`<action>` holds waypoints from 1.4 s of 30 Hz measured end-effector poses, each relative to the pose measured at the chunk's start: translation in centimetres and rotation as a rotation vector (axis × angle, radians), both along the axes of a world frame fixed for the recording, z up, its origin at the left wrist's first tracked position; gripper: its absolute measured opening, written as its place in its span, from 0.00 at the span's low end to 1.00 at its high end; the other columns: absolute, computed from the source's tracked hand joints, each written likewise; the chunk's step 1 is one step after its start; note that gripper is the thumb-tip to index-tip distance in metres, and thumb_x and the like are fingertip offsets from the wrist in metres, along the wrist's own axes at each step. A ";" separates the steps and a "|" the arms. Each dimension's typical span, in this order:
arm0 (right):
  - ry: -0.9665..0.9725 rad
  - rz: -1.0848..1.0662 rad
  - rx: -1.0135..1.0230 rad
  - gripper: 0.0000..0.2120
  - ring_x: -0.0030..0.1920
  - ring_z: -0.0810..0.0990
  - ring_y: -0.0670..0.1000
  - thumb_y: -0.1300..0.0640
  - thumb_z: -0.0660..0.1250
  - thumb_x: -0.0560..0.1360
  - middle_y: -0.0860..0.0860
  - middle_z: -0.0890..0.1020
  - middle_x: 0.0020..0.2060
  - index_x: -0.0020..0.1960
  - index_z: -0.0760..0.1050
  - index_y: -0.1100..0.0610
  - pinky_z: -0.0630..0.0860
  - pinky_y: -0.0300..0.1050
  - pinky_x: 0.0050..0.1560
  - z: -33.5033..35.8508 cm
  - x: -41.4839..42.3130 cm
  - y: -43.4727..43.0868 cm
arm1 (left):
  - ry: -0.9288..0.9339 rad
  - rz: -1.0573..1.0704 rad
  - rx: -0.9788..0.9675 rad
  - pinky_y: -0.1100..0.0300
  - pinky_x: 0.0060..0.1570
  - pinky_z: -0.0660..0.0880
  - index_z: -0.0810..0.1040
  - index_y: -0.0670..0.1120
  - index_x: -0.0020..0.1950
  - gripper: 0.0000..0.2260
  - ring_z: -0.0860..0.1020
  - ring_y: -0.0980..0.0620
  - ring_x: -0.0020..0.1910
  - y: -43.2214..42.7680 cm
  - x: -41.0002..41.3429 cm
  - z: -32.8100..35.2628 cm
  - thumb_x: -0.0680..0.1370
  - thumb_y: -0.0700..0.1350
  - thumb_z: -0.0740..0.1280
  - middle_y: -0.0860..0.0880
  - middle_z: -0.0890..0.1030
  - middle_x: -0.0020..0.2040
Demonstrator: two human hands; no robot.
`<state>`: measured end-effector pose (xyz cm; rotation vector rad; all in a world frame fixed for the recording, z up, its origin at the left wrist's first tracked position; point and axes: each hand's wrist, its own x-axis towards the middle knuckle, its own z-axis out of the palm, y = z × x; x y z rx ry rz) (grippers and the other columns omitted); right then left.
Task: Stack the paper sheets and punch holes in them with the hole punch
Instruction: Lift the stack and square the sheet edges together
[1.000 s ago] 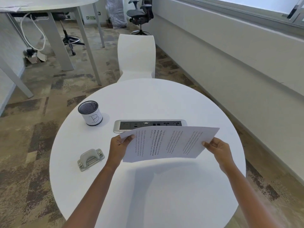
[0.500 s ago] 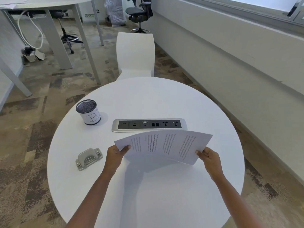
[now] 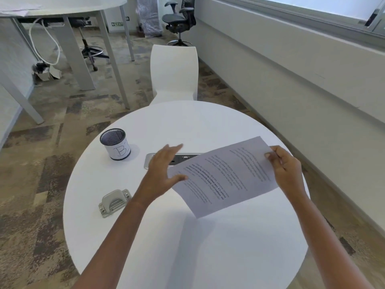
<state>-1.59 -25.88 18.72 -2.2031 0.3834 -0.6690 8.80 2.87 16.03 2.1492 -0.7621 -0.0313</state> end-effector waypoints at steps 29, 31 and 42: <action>0.235 0.054 0.671 0.10 0.39 0.80 0.45 0.68 0.66 0.73 0.46 0.84 0.35 0.39 0.79 0.54 0.74 0.38 0.46 -6.2 -1.2 5.3 | 0.468 0.315 -0.582 0.72 0.32 0.75 0.79 0.52 0.39 0.09 0.79 0.66 0.30 -1.1 -1.7 -3.5 0.75 0.39 0.66 0.53 0.81 0.36; 0.212 0.035 0.577 0.09 0.39 0.81 0.44 0.67 0.66 0.73 0.51 0.84 0.40 0.41 0.79 0.55 0.75 0.37 0.47 -6.4 -1.0 5.6 | 0.491 0.326 -0.575 0.71 0.34 0.76 0.79 0.51 0.40 0.07 0.79 0.63 0.33 -0.9 -1.9 -4.5 0.75 0.39 0.66 0.51 0.82 0.38; 0.371 0.012 0.341 0.05 0.42 0.77 0.50 0.64 0.64 0.74 0.50 0.81 0.40 0.47 0.79 0.61 0.70 0.26 0.36 -10.5 -0.9 5.8 | 0.612 0.337 -0.443 0.72 0.40 0.77 0.78 0.38 0.55 0.09 0.78 0.48 0.44 0.0 -2.7 -9.1 0.75 0.36 0.67 0.45 0.80 0.49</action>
